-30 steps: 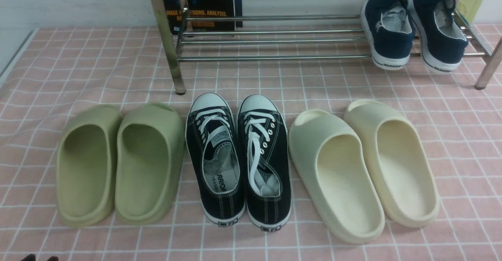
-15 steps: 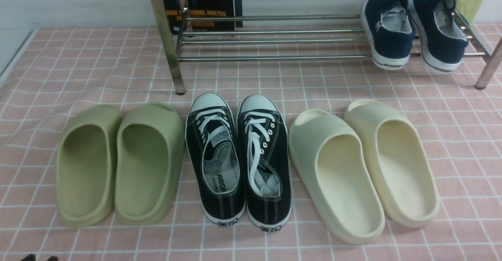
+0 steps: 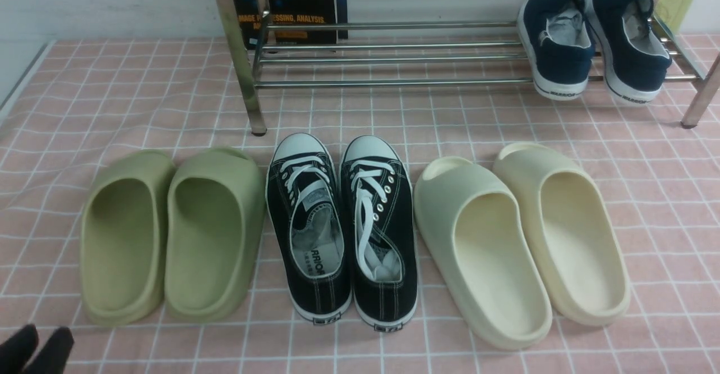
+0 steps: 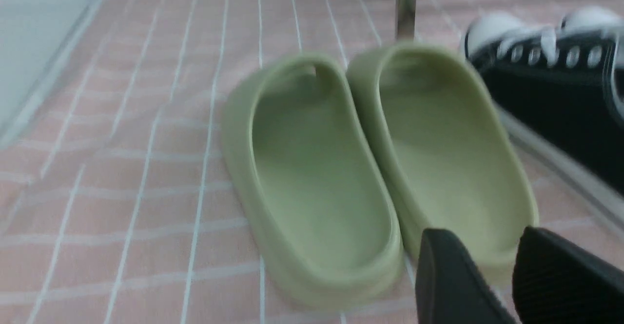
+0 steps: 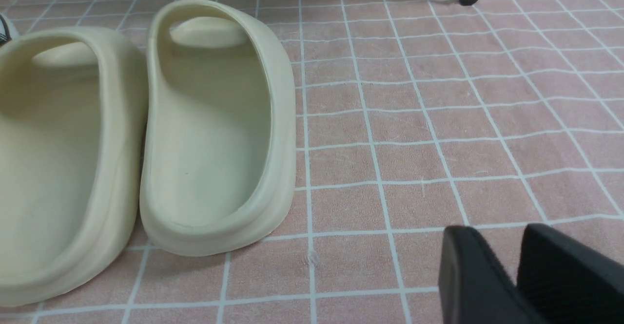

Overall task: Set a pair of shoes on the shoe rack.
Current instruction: Use the left arm to grab the shoe closest to it

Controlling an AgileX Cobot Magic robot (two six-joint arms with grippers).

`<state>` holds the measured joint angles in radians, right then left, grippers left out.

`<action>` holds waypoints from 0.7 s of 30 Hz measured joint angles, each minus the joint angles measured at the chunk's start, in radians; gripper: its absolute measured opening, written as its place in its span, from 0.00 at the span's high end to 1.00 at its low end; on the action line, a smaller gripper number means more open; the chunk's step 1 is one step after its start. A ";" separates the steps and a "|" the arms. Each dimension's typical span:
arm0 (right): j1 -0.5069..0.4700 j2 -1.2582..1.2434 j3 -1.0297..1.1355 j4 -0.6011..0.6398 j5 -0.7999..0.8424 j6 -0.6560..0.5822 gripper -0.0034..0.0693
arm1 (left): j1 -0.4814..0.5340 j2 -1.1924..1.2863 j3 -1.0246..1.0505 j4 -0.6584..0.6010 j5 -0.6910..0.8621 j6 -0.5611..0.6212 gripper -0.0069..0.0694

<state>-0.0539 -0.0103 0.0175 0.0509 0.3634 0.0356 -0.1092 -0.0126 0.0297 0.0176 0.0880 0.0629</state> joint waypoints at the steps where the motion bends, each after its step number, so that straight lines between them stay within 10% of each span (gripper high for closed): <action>1: 0.000 0.000 0.000 0.000 0.000 0.000 0.71 | 0.000 0.000 0.000 0.001 -0.027 0.001 0.60; 8: 0.000 0.000 0.000 0.001 0.000 0.000 0.70 | 0.000 0.000 0.000 -0.018 -0.490 -0.025 0.60; 12: 0.000 0.000 0.000 0.000 0.000 0.000 0.69 | 0.000 0.000 -0.010 -0.106 -0.793 -0.245 0.60; 17: 0.000 0.000 0.000 0.000 0.000 0.000 0.68 | 0.000 0.002 -0.181 -0.179 -0.623 -0.350 0.65; 21: 0.000 0.000 0.000 0.000 0.000 0.000 0.68 | 0.000 0.158 -0.482 -0.186 -0.140 -0.186 0.86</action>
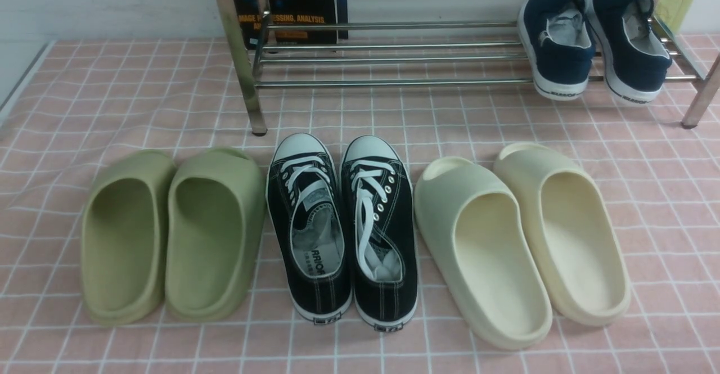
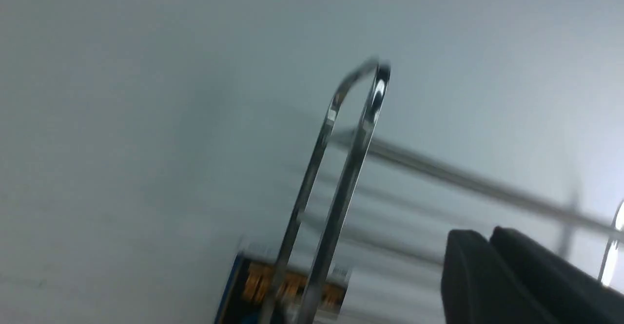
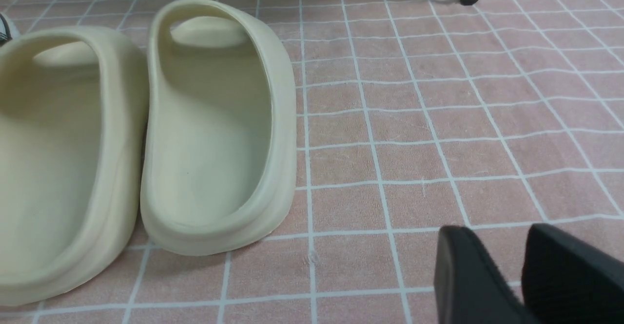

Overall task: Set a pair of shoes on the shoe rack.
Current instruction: Use the left arm to grab the shoe closest to it

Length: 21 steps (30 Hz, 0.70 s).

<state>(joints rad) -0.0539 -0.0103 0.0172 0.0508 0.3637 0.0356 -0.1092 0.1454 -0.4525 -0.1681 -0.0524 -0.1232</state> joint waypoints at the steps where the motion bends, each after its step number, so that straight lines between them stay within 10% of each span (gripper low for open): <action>1: 0.000 0.000 0.000 0.000 0.000 0.000 0.67 | 0.000 0.059 -0.056 0.000 0.103 0.039 0.88; 14: 0.000 0.000 -0.001 0.001 0.002 0.000 0.67 | -0.004 0.792 -0.295 -0.139 0.617 0.104 0.89; 21: 0.000 0.000 -0.001 0.001 0.003 0.000 0.65 | -0.206 1.161 -0.539 -0.251 0.783 0.263 0.58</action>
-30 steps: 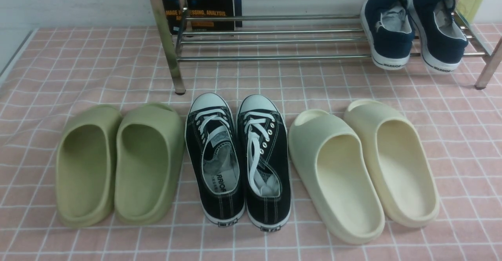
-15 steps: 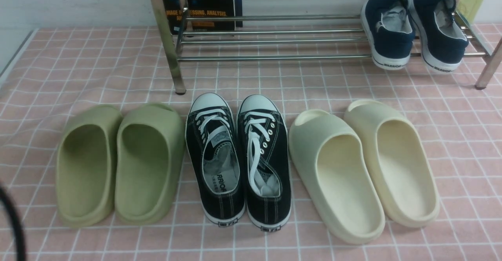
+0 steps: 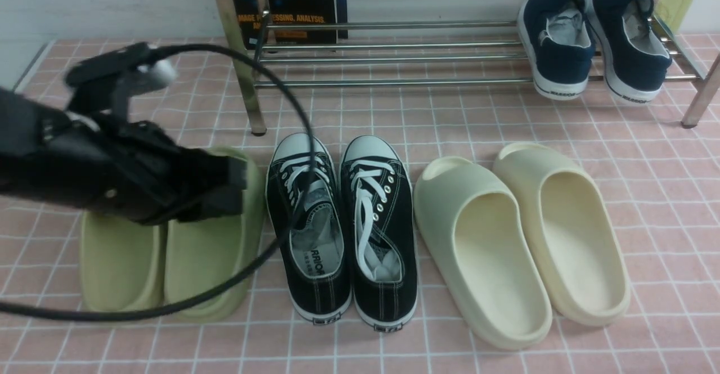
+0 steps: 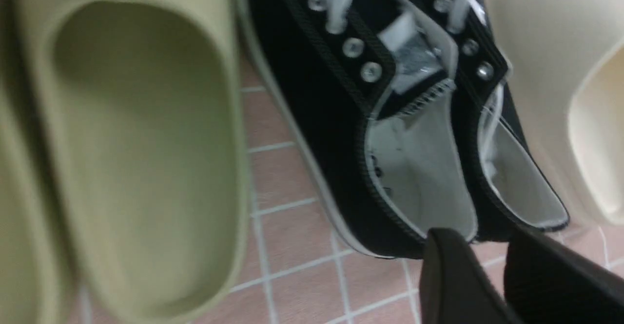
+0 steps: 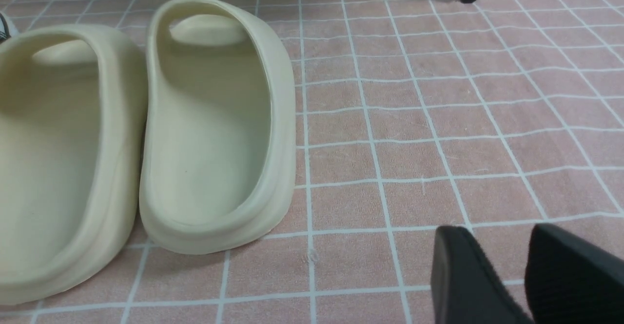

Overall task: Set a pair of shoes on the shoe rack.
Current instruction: Use the left arm to grab the shoe closest to it

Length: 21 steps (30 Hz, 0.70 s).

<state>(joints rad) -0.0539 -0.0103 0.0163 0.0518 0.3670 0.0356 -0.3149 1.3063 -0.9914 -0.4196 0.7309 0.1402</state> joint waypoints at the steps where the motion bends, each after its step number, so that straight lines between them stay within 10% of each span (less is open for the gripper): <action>1: 0.000 0.000 0.000 0.000 0.000 0.000 0.65 | -0.008 0.000 -0.006 0.003 0.002 0.000 0.57; 6: 0.000 0.000 0.000 0.000 0.001 0.000 0.65 | -0.199 0.244 -0.144 0.276 0.023 -0.206 0.26; 11: 0.000 0.000 0.000 0.000 0.001 0.000 0.64 | -0.274 0.362 -0.160 0.557 -0.024 -0.454 0.23; 16: 0.000 0.000 0.000 0.000 0.001 0.000 0.63 | -0.297 0.475 -0.160 0.889 -0.077 -0.847 0.40; 21: 0.000 0.000 0.000 0.000 0.001 0.000 0.63 | -0.302 0.474 -0.160 0.987 -0.067 -1.004 0.73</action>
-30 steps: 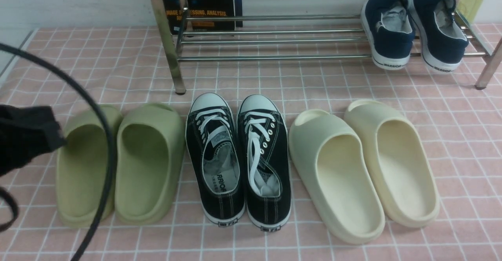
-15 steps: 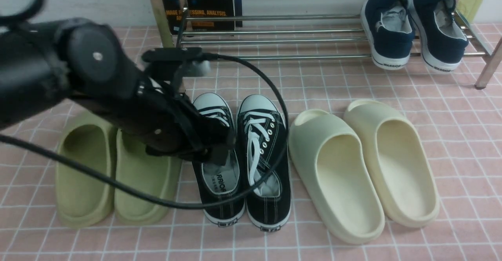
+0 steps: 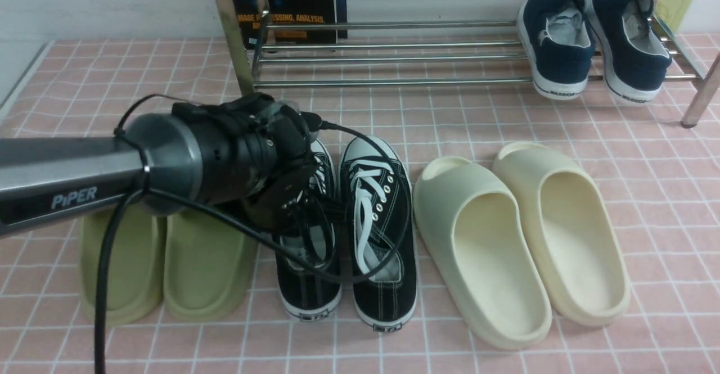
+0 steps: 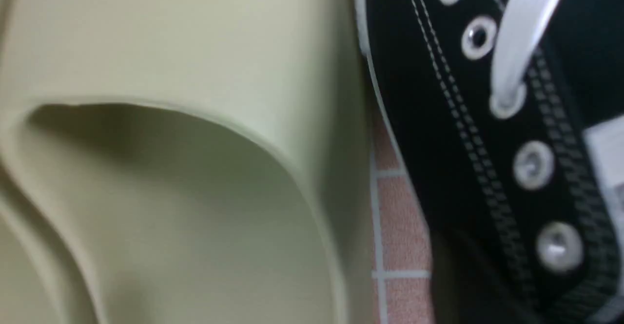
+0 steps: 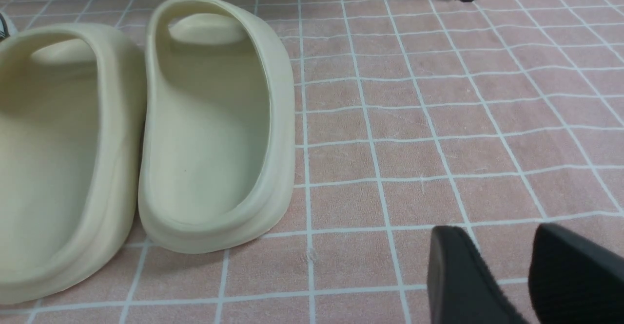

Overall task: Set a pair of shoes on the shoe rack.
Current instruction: Use the left arm to grab the shoe closest to it, then use the left arm to put a shoe into the shoe rack

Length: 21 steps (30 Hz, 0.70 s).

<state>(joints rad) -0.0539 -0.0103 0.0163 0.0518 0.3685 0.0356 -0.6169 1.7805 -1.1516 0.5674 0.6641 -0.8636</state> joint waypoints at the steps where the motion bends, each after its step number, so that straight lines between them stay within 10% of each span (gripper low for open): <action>1: 0.000 0.000 0.000 0.000 0.000 0.000 0.63 | 0.000 -0.011 0.000 0.009 0.003 -0.012 0.81; 21: 0.000 0.000 0.000 0.002 0.000 0.000 0.63 | 0.114 -0.053 -0.333 0.014 -0.002 0.083 0.88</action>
<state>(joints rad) -0.0539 -0.0103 0.0163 0.0539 0.3685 0.0356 -0.5025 1.7276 -1.4847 0.5813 0.6621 -0.7810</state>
